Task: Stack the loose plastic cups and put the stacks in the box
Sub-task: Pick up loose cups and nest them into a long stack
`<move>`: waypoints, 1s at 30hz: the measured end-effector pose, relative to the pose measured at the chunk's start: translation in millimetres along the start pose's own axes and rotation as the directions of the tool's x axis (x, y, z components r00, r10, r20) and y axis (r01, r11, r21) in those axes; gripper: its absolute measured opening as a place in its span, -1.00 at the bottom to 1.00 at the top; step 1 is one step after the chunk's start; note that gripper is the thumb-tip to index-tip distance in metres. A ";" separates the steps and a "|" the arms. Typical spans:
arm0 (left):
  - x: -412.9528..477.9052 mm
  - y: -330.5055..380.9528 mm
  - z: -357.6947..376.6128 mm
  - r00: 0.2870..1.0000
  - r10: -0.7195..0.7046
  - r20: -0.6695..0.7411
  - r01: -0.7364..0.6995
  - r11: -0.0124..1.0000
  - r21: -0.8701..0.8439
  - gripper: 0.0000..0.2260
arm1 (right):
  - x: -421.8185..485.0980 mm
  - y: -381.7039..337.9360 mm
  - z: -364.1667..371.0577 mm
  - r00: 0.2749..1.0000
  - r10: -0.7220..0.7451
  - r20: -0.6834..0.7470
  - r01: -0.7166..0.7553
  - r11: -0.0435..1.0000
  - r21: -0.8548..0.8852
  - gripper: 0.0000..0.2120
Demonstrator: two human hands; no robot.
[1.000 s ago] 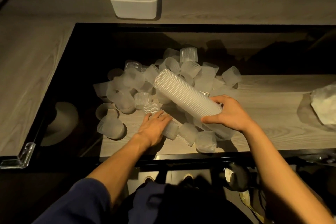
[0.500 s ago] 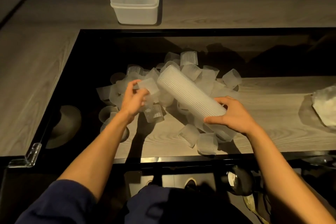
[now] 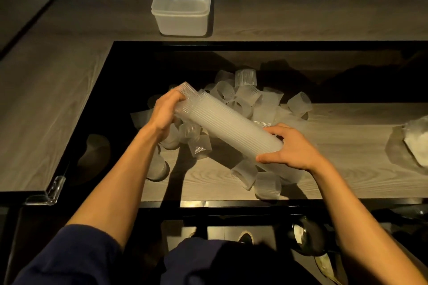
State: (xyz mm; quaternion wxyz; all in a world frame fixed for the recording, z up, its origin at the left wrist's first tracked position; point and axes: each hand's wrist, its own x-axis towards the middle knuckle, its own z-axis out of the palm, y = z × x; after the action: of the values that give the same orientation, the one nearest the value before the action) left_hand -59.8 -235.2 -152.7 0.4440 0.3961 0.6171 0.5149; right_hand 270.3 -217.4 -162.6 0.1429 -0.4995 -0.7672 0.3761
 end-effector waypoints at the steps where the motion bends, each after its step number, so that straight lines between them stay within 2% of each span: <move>1: 0.1 1.5 -1.1 1.000 -0.002 -0.008 0.003 1.000 0.010 -0.80 | 0.8 -0.6 0.6 1.000 -0.005 0.011 0.005 1.000 -0.002 -0.28; 6: -3.7 8.4 -1.9 0.999 -0.002 0.048 0.000 0.999 0.049 -0.77 | 4.0 -5.2 6.6 0.999 -0.022 0.026 0.021 1.000 0.003 -0.27; 10: -7.1 5.6 4.6 0.986 -0.051 0.159 0.048 0.998 0.028 -0.47 | 7.4 -14.3 14.3 0.999 -0.038 0.005 0.037 0.999 0.037 -0.35; 12: -7.3 8.7 7.9 0.987 -0.060 0.150 0.071 0.995 -0.071 -0.47 | 9.0 -17.6 17.0 0.999 -0.048 -0.008 0.048 0.998 0.050 -0.37; 14: -5.8 13.4 7.2 0.989 -0.085 0.119 0.113 0.959 -0.261 -0.44 | 10.4 -20.6 17.6 0.998 -0.057 -0.018 0.058 0.997 0.055 -0.38; 16: -2.0 14.2 3.5 0.989 -0.120 0.090 0.147 0.895 -0.421 -0.30 | 12.5 -23.5 17.3 0.997 -0.068 -0.037 0.070 0.996 0.058 -0.40; 18: -0.3 15.9 1.7 0.985 -0.130 0.112 0.170 0.842 -0.512 -0.19 | 16.2 -25.8 18.1 0.995 -0.075 -0.061 0.078 0.996 0.048 -0.41; 22: -3.7 16.9 7.7 0.985 -0.064 0.163 0.140 0.844 -0.517 -0.25 | 26.7 -32.0 18.5 0.991 -0.084 -0.103 0.086 0.996 0.019 -0.33; 24: -1.5 15.1 7.4 0.982 -0.052 0.179 0.148 0.801 -0.580 -0.19 | 31.6 -35.7 17.9 0.988 -0.088 -0.126 0.092 0.996 0.021 -0.32; 26: 1.5 15.7 6.0 0.974 -0.025 0.224 0.163 0.763 -0.626 -0.18 | 35.9 -41.5 19.0 0.987 -0.078 -0.138 0.091 0.991 0.095 -0.32; 30: 4.8 24.2 13.5 0.946 -0.020 0.324 0.161 0.896 -0.414 -0.41 | 53.1 -61.7 25.1 0.984 -0.105 -0.142 0.132 0.972 0.197 -0.23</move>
State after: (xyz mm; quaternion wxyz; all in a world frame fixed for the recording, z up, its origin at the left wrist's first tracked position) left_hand -47.6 -223.1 -130.4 0.6367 0.3335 0.4267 0.5488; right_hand 190.3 -195.3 -143.5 0.2658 -0.4587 -0.7419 0.4106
